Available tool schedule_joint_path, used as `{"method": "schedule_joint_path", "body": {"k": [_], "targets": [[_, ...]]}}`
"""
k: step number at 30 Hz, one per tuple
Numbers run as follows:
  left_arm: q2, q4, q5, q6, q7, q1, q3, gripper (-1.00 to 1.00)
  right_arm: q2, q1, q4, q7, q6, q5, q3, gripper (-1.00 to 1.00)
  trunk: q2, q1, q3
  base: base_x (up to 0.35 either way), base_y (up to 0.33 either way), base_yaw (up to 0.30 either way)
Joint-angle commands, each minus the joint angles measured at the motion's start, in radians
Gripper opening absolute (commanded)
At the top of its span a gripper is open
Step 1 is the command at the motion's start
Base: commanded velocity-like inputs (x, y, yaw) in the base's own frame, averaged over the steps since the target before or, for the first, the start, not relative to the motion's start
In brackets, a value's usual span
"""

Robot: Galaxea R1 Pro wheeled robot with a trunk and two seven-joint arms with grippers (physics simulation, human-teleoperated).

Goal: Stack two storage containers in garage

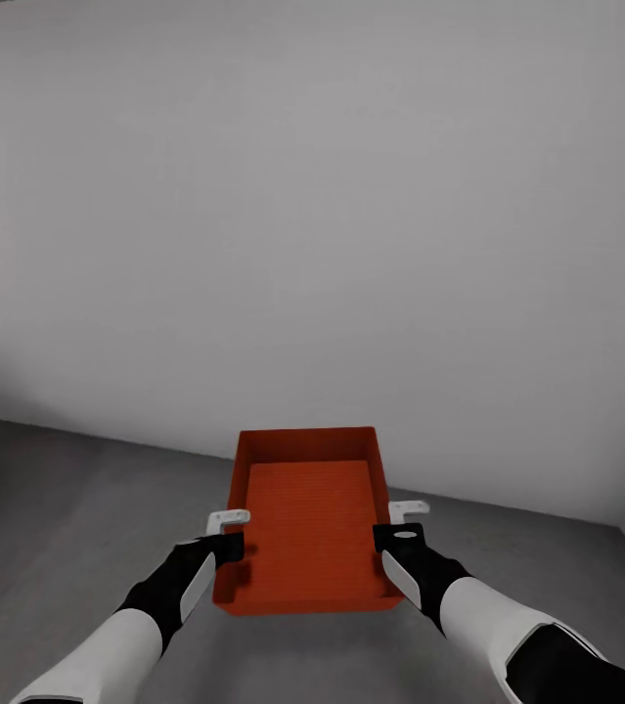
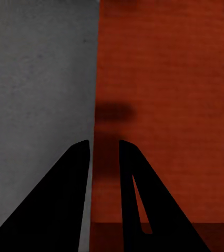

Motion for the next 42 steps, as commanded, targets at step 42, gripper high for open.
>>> {"method": "schedule_joint_path", "body": {"k": [42], "targets": [[-0.005, -0.05, -0.018, 0.005, 0.028, -0.001, 0.004, -1.0, 0.008, 0.0, 0.003, -0.059, 0.01, -0.014, 0.012, -1.0, -0.002, 0.001, -0.002, 0.114, 0.0, -0.098]]}}
